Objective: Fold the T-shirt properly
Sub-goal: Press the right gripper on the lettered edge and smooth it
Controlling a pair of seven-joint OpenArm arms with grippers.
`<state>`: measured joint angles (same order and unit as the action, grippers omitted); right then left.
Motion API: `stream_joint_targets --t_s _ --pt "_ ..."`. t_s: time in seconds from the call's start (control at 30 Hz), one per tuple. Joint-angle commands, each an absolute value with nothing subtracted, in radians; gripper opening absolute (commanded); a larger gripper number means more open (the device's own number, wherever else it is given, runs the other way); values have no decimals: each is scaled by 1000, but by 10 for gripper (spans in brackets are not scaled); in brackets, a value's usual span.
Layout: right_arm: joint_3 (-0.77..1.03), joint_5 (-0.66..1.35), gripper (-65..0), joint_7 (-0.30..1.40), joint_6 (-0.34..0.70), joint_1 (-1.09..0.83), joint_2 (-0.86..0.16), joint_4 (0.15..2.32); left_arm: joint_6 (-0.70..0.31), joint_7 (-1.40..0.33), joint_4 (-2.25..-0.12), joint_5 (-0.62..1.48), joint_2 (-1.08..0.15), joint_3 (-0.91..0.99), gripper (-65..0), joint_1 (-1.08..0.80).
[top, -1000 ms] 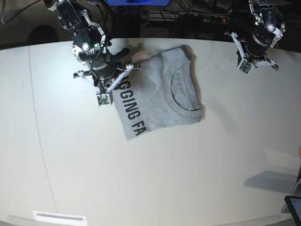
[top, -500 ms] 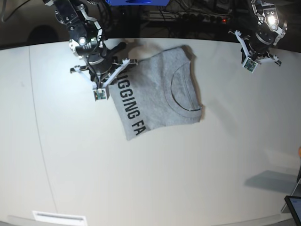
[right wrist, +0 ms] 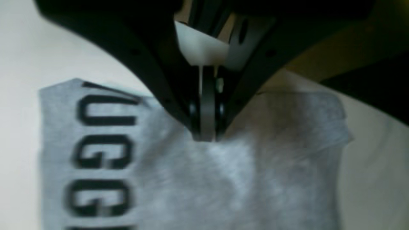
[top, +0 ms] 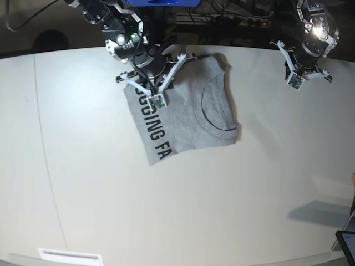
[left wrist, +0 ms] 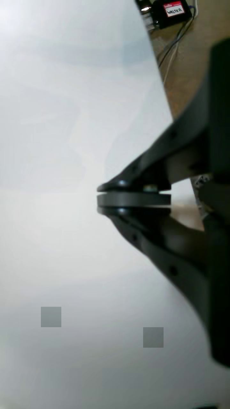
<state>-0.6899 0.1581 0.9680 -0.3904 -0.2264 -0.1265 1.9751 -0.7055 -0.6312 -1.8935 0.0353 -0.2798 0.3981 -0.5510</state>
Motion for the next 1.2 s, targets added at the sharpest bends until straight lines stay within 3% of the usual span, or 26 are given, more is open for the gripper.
stream_joint_targets --t_s 0.0,0.4,0.63,0.87,1.17 --pt "-684 143 -649 949 -394 -220 -127 1975 -698 -624 -1896 42 -291 403 -650 -561" --pt "-680 142 -649 840 -394 -202 -147 1761 -698 -622 -1885 39 -291 403 -650 -562" --pt "-684 142 -649 989 -394 -173 -142 2009 -698 -622 -1890 47 -291 403 -650 -562" --pt "-676 142 -649 1029 -395 -41 -128 1995 -698 -622 -1897 48 -289 363 -650 -570" --pt "-470 142 -649 1021 -407 1 -150 1920 -698 -625 -2003 44 -288 193 -650 -602"
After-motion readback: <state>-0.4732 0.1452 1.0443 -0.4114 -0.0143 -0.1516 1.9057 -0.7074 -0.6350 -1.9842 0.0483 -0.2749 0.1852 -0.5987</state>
